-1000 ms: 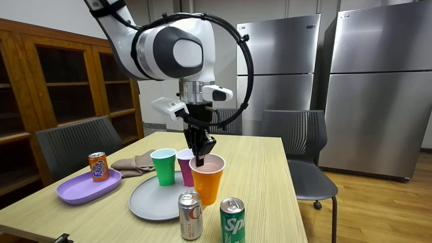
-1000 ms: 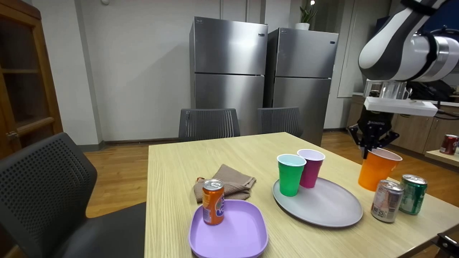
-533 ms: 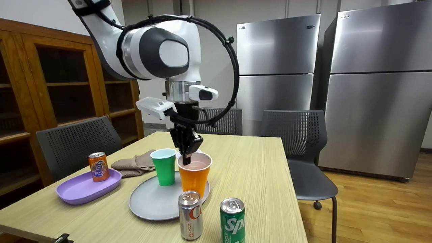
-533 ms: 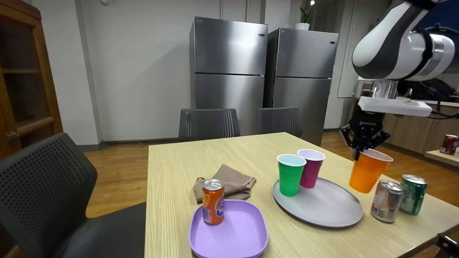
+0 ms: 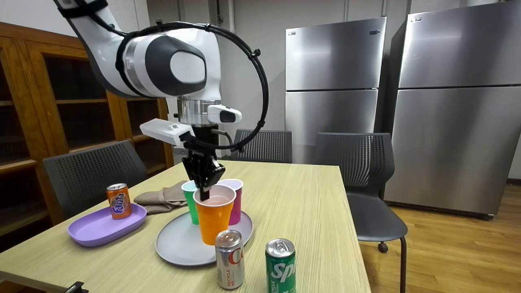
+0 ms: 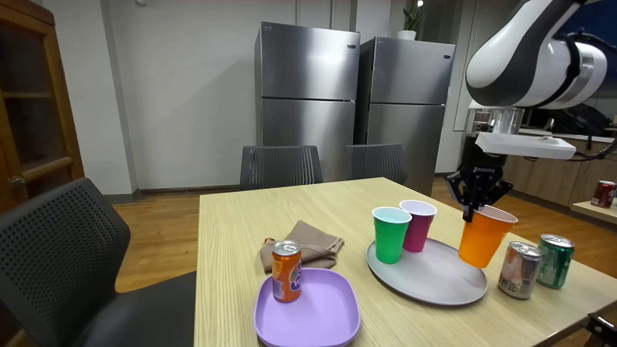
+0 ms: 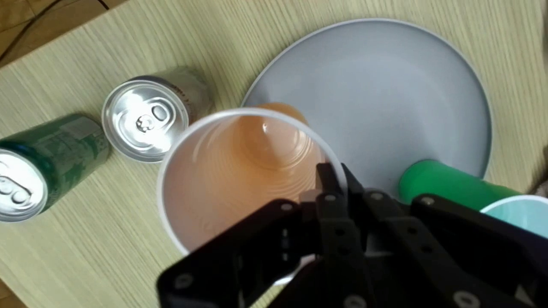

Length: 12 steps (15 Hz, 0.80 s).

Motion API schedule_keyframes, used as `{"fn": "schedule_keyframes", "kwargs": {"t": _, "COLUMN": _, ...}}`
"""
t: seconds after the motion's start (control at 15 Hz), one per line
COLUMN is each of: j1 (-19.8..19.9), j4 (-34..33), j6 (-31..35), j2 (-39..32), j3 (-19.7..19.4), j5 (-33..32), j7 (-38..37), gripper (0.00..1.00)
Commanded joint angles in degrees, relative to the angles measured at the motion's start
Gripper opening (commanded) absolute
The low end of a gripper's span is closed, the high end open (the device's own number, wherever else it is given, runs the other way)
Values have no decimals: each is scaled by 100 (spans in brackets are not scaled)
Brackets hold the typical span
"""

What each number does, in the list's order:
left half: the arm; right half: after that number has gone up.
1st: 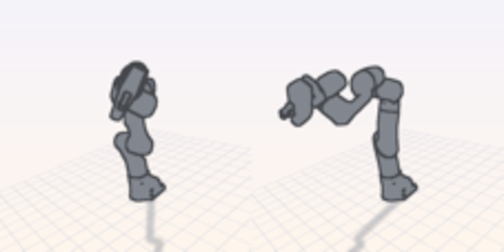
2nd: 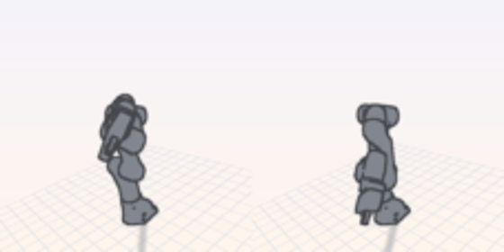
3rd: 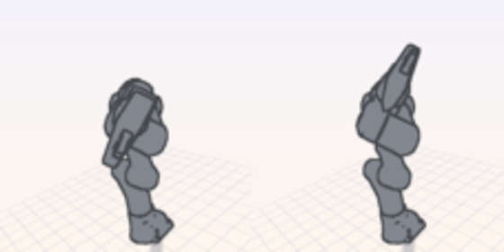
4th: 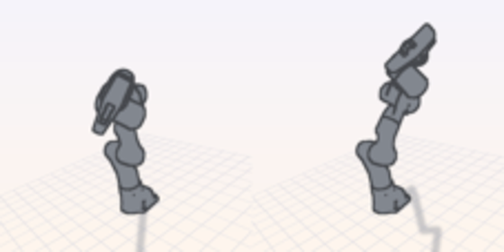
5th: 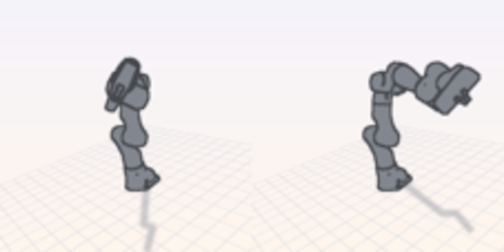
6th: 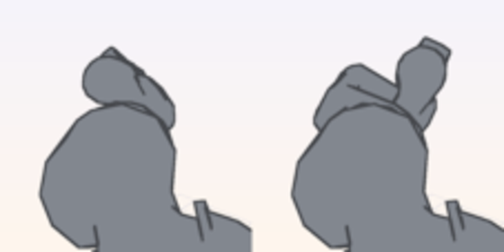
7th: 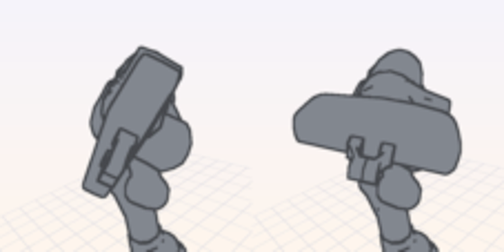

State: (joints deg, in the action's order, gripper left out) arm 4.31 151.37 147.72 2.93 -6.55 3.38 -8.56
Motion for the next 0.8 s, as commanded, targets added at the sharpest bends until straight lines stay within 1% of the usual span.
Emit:
{"fn": "schedule_keyframes", "kwargs": {"t": 0.0, "j1": -128, "j4": 326, "j6": 99, "j2": 342, "j3": 199, "j5": 135, "j7": 236, "gripper": 1}}
{"fn": "schedule_keyframes", "kwargs": {"t": 0.33, "j1": -386, "j4": 462, "j6": 212, "j2": 351, "j3": 434, "j5": 136, "j7": 306, "gripper": 1}}
{"fn": "schedule_keyframes", "kwargs": {"t": 0.73, "j1": -612, "j4": 435, "j6": 274, "j2": 184, "j3": 667, "j5": 51, "j7": 322, "gripper": 1}}
